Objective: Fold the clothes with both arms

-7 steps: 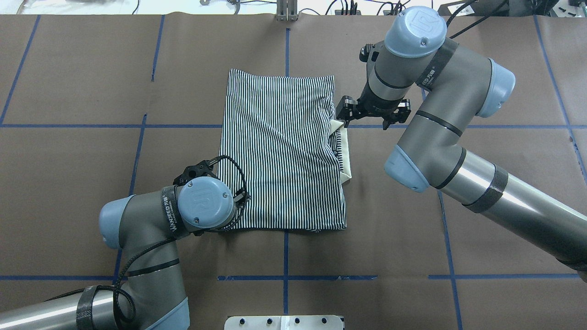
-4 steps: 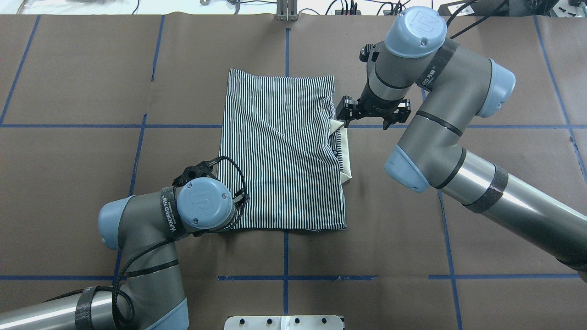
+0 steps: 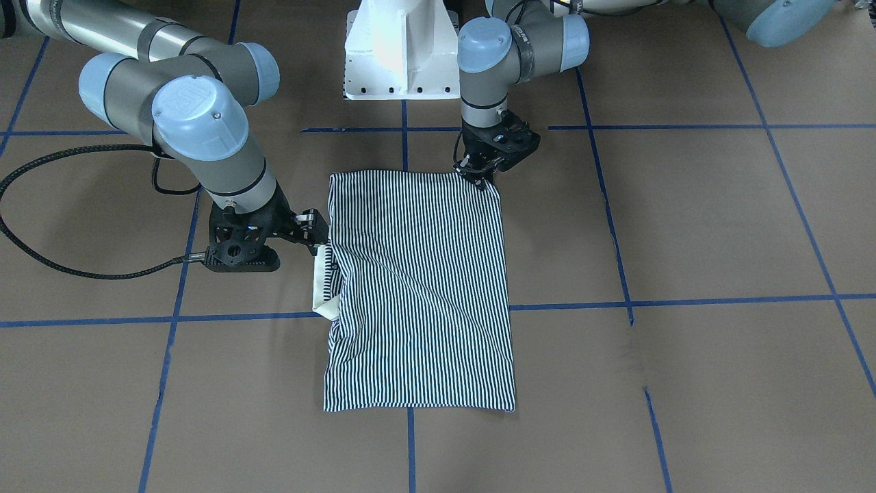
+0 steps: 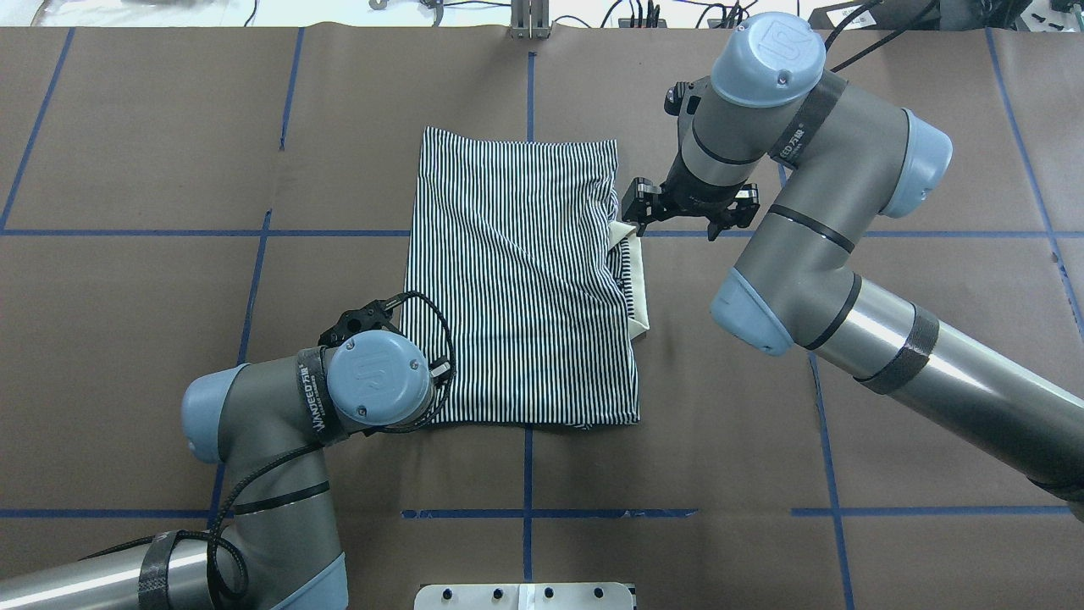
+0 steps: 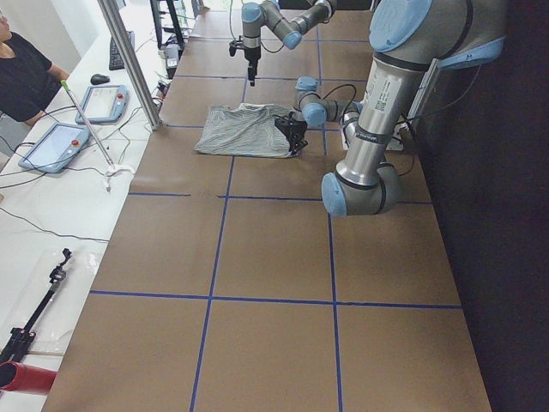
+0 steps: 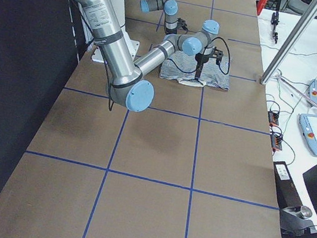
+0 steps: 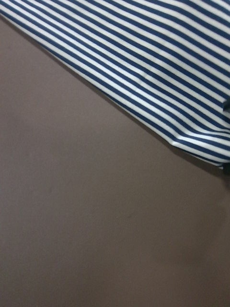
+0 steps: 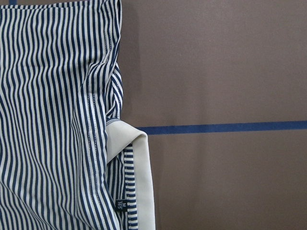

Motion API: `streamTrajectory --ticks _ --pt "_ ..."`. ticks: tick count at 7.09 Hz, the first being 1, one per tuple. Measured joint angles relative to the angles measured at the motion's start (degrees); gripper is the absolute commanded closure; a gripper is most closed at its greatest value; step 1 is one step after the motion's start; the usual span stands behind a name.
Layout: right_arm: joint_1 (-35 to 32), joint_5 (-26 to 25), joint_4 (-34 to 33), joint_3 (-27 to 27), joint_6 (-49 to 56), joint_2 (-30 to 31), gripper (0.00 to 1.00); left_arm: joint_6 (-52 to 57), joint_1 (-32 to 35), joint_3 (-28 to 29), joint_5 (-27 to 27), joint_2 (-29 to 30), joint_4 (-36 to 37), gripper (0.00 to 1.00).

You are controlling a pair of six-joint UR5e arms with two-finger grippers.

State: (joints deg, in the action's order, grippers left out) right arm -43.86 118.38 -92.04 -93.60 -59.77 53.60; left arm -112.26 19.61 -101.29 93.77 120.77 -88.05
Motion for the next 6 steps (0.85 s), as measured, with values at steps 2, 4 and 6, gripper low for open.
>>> streamTrajectory --ticks 2,4,6 --pt "0.0 -0.1 0.0 0.0 0.1 0.1 0.0 0.2 -0.1 -0.3 -0.1 -0.1 0.1 1.0" --pt "0.0 -0.1 0.0 0.0 -0.5 0.1 0.0 3.5 -0.1 -1.7 0.0 -0.3 0.4 1.0" --pt "0.4 0.0 0.0 -0.7 -3.9 0.1 0.0 11.7 0.0 -5.0 0.3 -1.8 0.7 1.0"
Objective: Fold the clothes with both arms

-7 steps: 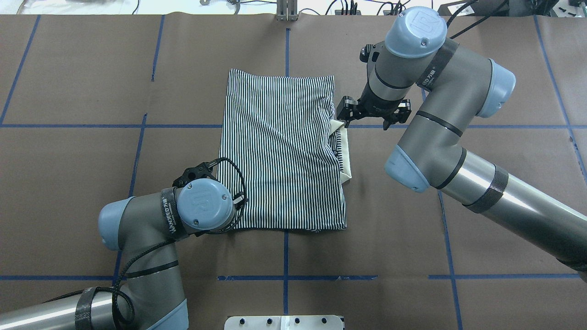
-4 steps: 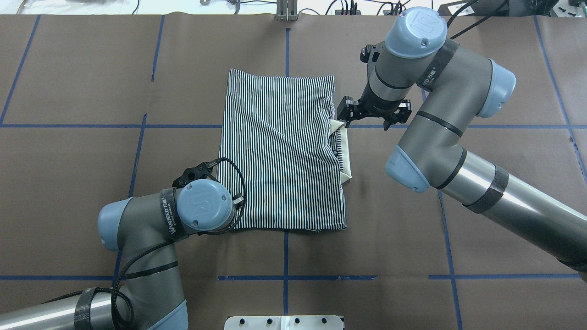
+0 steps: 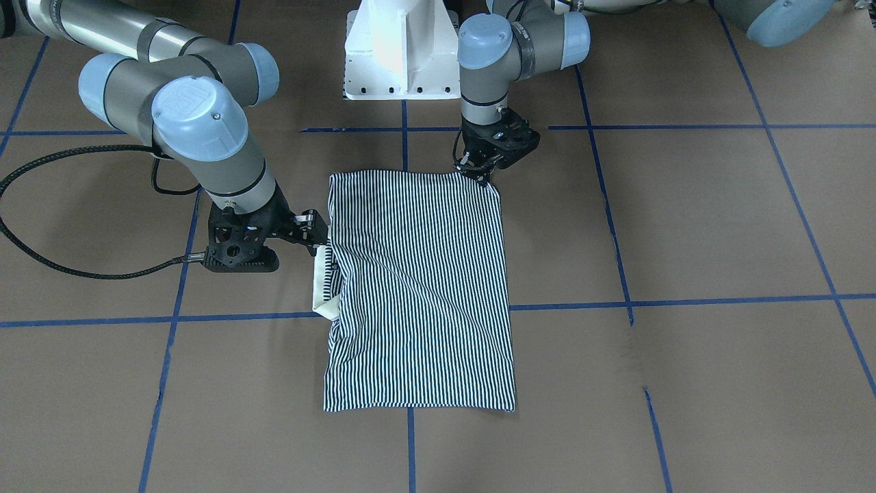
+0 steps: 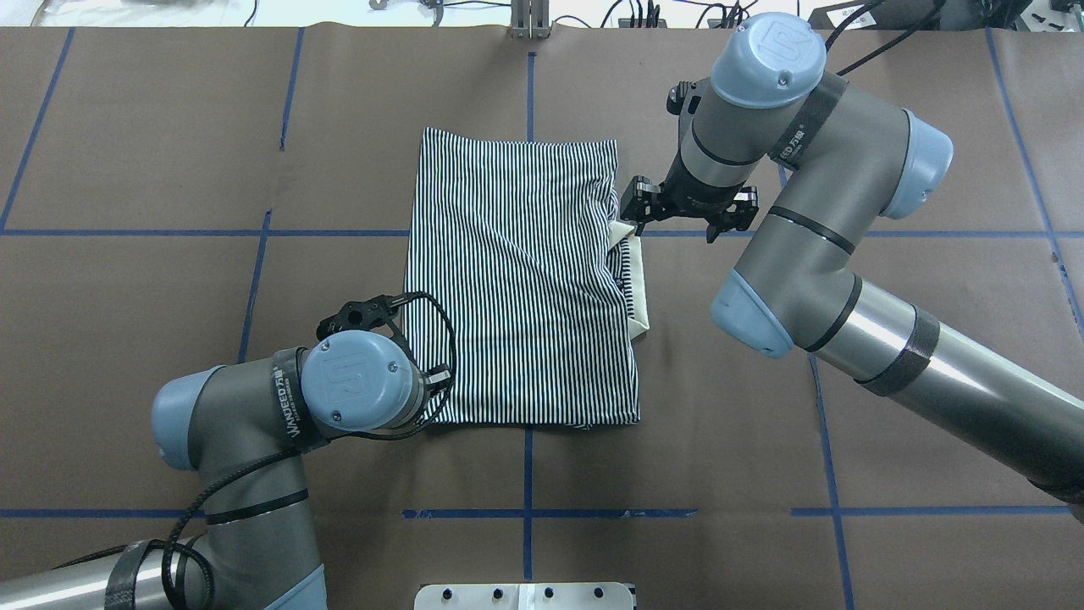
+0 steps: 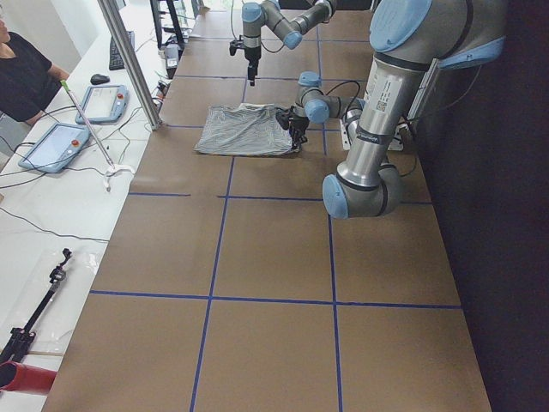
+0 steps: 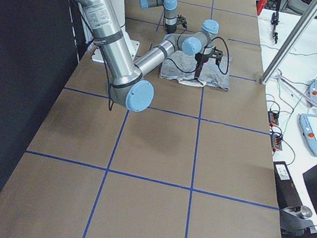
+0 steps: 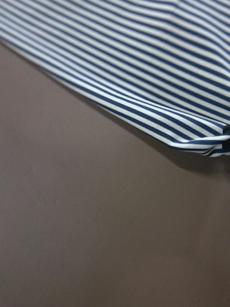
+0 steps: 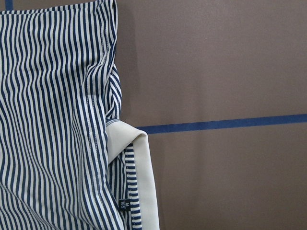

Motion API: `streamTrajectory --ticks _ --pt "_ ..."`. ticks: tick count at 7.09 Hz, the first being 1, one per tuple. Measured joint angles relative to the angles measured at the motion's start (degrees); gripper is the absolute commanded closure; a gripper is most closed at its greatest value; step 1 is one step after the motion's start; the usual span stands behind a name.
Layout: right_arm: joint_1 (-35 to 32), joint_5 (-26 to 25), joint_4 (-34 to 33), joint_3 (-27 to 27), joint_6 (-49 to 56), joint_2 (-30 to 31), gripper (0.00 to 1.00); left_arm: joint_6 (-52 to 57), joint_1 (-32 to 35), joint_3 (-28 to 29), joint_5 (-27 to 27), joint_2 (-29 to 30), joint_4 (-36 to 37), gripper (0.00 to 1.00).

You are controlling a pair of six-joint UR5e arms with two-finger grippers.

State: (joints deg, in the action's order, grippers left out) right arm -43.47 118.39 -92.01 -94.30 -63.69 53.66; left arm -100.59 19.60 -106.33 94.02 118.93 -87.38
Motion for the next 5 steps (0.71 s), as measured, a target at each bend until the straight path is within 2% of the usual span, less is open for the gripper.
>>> streamTrajectory --ticks 3,5 --pt "5.2 -1.2 0.1 -4.1 -15.2 0.8 0.0 6.4 0.0 -1.4 0.2 -1.0 -0.3 1.0" --pt "12.5 -7.9 0.1 -6.4 -30.8 1.7 0.0 6.9 -0.1 -1.2 0.2 -0.8 -0.4 1.0"
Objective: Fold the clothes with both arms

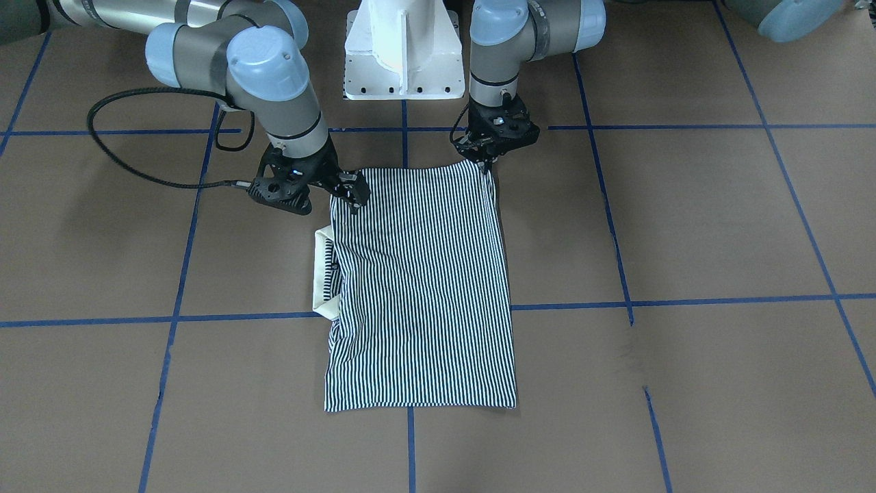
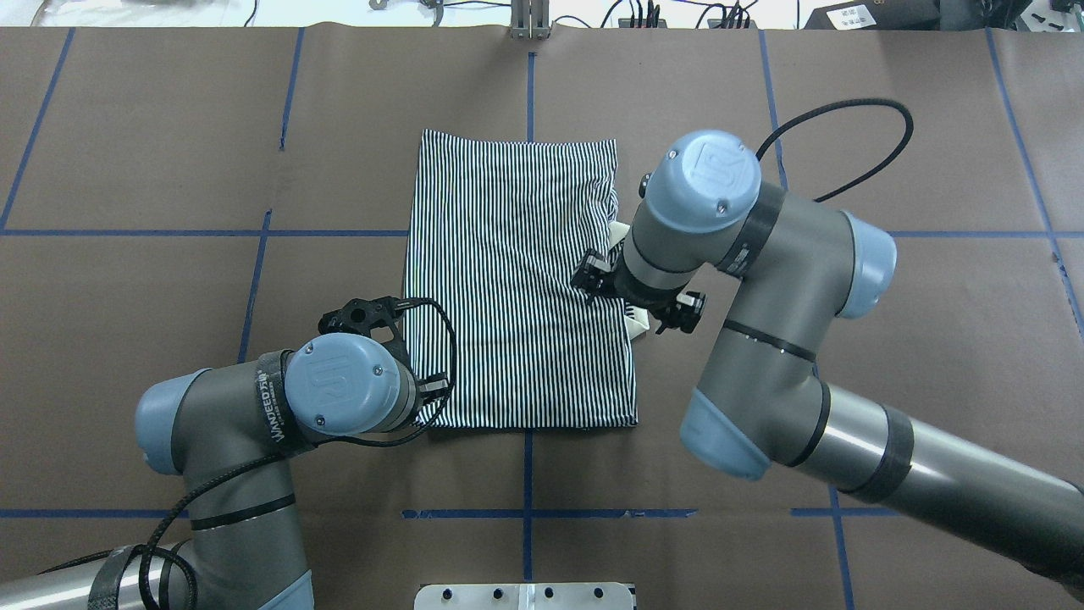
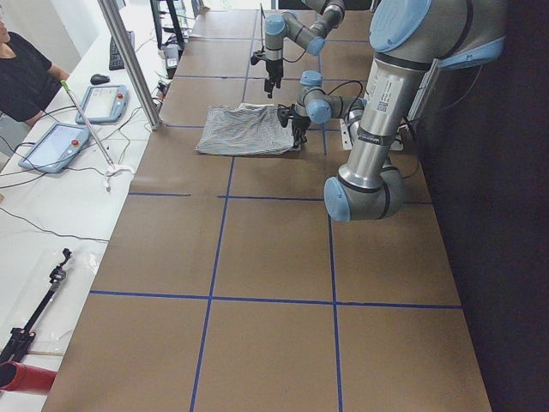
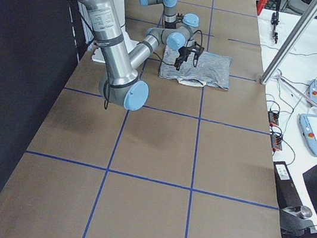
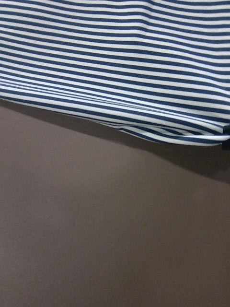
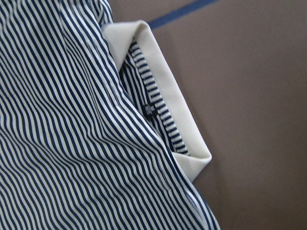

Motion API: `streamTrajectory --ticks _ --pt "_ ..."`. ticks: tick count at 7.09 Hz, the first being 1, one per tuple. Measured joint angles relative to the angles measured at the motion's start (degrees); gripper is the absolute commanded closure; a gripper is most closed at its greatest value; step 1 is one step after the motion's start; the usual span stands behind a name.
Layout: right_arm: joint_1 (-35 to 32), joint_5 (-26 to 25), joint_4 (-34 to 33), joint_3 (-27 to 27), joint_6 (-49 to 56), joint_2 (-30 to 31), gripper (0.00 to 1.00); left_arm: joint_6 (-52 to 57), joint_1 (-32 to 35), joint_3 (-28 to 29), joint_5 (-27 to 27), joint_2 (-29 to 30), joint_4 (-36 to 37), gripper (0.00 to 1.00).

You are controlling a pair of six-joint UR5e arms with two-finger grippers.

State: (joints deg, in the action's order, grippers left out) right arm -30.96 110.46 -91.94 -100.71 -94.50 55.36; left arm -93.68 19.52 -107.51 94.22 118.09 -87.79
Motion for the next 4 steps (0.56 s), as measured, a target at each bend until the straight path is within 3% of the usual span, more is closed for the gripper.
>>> streamTrajectory --ticks 2,4 --pt "6.8 -6.6 0.0 -0.2 -13.4 -0.3 0.0 0.1 0.0 0.1 -0.1 0.0 -0.1 1.0" --pt "9.4 -8.7 0.0 1.1 -19.6 -0.3 0.0 0.1 0.0 0.1 -0.1 0.0 -0.2 1.0"
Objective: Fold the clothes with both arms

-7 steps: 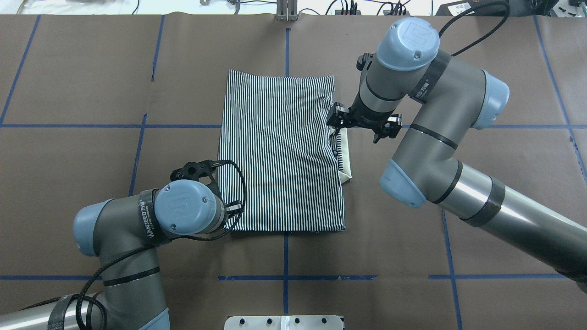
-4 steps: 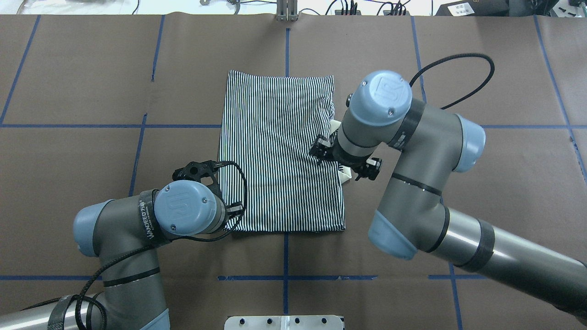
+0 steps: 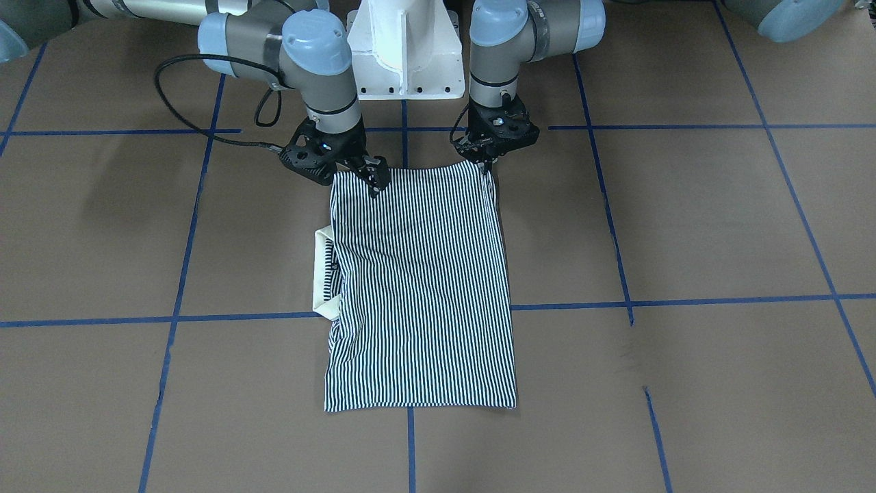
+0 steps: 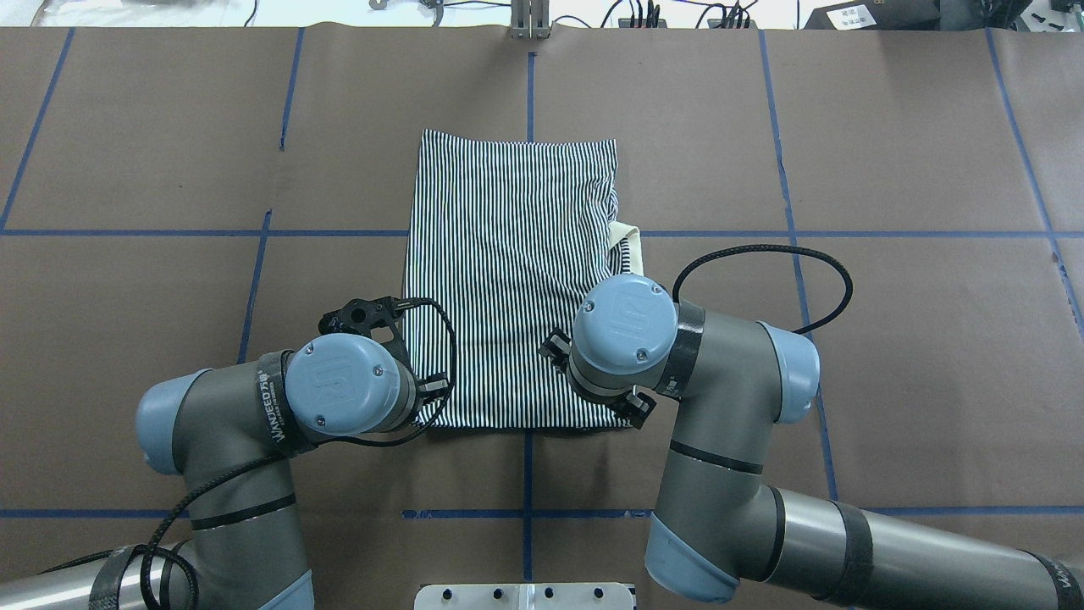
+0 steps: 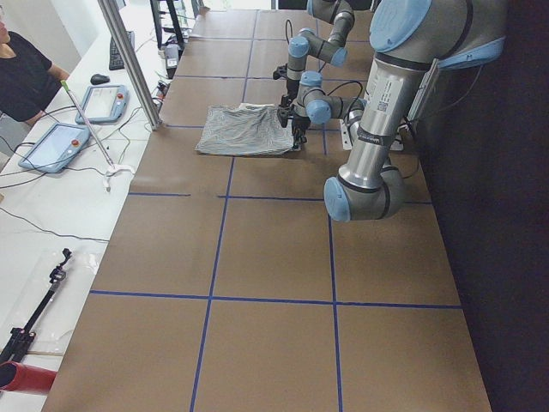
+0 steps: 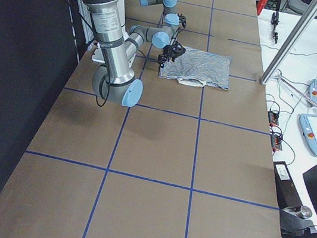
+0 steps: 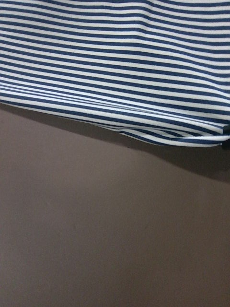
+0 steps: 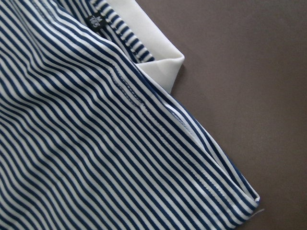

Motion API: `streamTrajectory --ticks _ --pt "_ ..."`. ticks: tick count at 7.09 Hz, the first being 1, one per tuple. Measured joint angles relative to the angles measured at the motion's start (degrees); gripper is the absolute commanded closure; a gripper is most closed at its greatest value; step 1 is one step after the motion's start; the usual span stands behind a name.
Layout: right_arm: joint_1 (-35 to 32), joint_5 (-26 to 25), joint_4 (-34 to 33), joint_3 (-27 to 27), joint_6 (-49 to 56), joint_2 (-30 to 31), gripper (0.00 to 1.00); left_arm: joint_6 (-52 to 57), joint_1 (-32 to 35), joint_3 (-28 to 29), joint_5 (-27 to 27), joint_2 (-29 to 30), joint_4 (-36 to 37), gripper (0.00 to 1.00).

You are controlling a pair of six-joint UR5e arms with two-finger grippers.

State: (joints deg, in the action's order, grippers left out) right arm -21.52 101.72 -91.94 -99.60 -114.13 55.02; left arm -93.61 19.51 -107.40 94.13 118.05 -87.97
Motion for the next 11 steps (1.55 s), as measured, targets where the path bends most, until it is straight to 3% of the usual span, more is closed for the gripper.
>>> streamTrajectory --ticks 3,9,11 --pt "0.6 -1.1 0.0 4.2 -2.2 -1.3 0.0 0.0 0.0 -0.2 0.0 0.2 0.0 1.0" --pt "1.8 -0.7 -0.2 5.0 -4.1 -1.8 0.01 0.0 0.0 -0.4 -0.1 0.4 0.0 1.0" --pt "2.0 -0.6 -0.3 5.1 -4.2 -1.6 0.69 0.0 0.0 -0.5 -0.1 0.4 0.0 1.0"
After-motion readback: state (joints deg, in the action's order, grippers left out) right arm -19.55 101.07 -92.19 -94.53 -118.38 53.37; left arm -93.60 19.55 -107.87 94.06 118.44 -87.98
